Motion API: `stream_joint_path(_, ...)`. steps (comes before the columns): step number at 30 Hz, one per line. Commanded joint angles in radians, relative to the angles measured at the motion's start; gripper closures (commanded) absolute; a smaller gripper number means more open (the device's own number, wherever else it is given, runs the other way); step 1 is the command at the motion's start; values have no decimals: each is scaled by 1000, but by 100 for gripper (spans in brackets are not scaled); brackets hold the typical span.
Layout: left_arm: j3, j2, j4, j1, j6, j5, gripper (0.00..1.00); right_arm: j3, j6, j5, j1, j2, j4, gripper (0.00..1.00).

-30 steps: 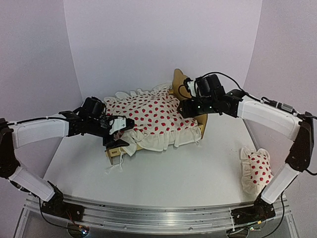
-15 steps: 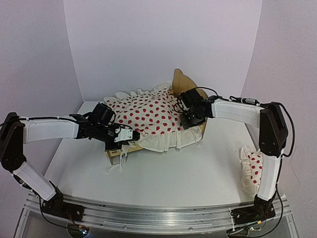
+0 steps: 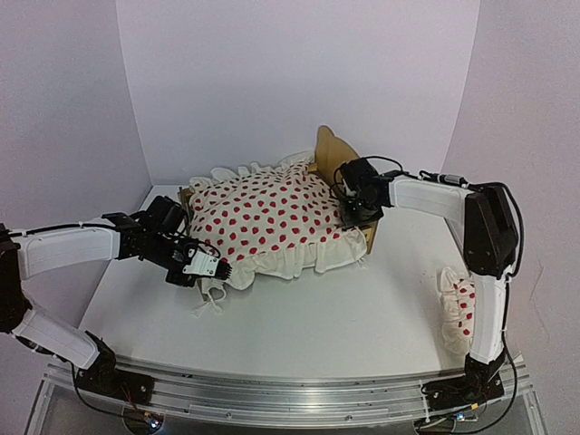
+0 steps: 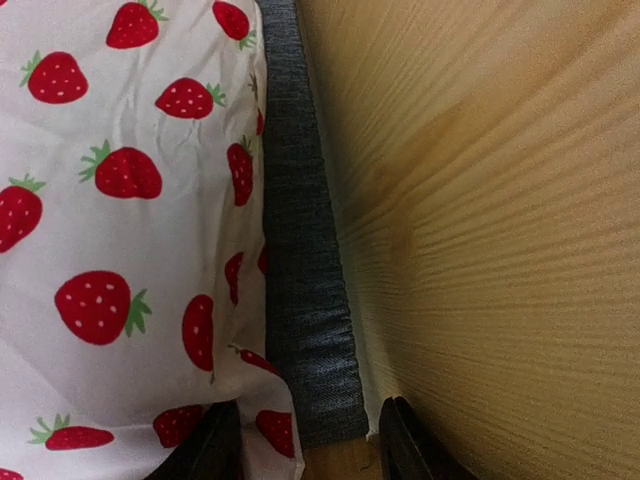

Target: Set up the pet bed

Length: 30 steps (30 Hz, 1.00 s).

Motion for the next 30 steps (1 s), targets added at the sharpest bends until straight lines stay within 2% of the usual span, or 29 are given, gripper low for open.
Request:
stream_joint_path(1, -2, -4, -41, 4, 59, 66, 94, 46, -37, -82, -7, -7, -24, 52)
stream_joint_path(6, 40, 1, -42, 4, 37, 134, 67, 3, -56, -222, -5, -124, -27, 50)
stream_joint_path(9, 61, -38, -79, 4, 33, 208, 57, -35, -57, -349, -5, -242, -27, 49)
stream_joint_path(11, 86, -70, -87, 4, -32, 266, 50, -60, -60, -399, -5, -325, -33, 47)
stream_joint_path(14, 147, -95, -39, 4, -269, 290, 46, -95, -33, -328, -21, -450, -83, 41)
stream_joint_path(16, 199, -102, 4, 12, -440, 258, 43, -116, 16, -275, -62, -514, -137, 40)
stream_joint_path(18, 224, -111, 101, 44, -667, 183, 36, -135, 48, -247, -98, -543, -168, 37)
stream_joint_path(21, 258, -75, 199, 150, -1047, -71, 26, -142, 72, -258, -128, -540, -180, 30)
stream_joint_path(24, 322, 11, 109, 313, -1337, -157, 24, -98, 76, -308, -142, -471, -180, 29)
stream_joint_path(26, 343, 72, 50, 382, -1427, -116, 22, -42, 78, -325, -151, -414, -185, 29)
stream_joint_path(30, 360, 146, 25, 395, -1508, -64, 19, 16, 115, -298, -191, -367, -218, 30)
